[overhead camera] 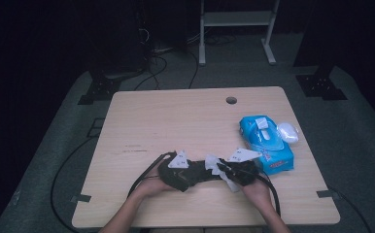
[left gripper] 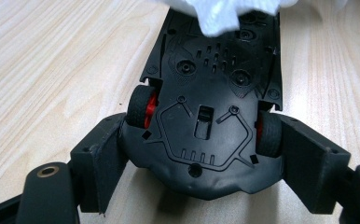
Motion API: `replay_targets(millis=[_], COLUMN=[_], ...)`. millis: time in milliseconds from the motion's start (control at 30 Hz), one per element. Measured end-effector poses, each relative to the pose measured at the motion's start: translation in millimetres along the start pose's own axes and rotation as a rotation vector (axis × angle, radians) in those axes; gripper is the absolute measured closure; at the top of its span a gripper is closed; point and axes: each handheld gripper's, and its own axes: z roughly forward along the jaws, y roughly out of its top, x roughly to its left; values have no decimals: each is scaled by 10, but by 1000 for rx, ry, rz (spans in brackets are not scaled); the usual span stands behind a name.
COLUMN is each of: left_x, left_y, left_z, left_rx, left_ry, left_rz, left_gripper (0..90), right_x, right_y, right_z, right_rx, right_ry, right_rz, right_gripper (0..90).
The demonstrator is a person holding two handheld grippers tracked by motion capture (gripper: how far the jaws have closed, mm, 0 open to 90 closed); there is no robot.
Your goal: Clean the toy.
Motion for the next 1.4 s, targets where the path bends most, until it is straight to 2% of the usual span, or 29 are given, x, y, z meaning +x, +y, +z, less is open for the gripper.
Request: replay_targets(millis=[167,267,333,400,500,567,667,733,800,867,967,1100,1167,1200,1267,1333,1400], left_x=[-5,-1,-1,-5,-18,-29,-23,-19,-15,-13,-20,-40,-43,-41,-32,-19,-15], left_y=[-2,-3,-1,2,6,9,8,7,6,4,9,14,11,10,11,9,6], left_z=[0,0,0,3,7,10,4,7,7,7,9,11,11,11,11,9,9], left_rx=[-4,-7,-6,-5,-1,0,-2,-5,-7,-9,-3,5,6,8,3,-4,-1], left_ry=[0,-3,-5,-3,2,2,-1,-5,-6,-7,-2,8,10,9,5,-4,1], left_rz=[-2,-5,-5,-4,10,11,10,6,5,3,12,22,30,33,27,12,17], left_gripper=[220,219,219,219,220,221,221,222,221,221,221,222,222,222,222,221,220], right_x=[72,-9,-81,-92,7,92,128,78,1,-89,-140,31,104,117,66,-45,-155], right_y=[51,33,4,-2,56,108,133,118,85,37,19,109,173,200,215,172,119], right_z=[73,37,14,19,71,121,169,138,77,14,-17,101,168,182,178,132,59], right_rx=[-4,-6,-7,-12,-20,-18,-14,-12,-4,-2,-4,-14,-3,1,2,11,13], right_ry=[12,-24,-46,-43,-19,-5,-4,-15,-49,-69,-68,-13,5,-1,-18,-47,-73], right_rz=[-35,-16,17,32,9,-26,-52,-38,-29,9,39,-1,-38,-49,-43,-21,31], right_gripper=[829,829,829,830,829,829,829,829,830,829,830,829,828,828,829,829,829])
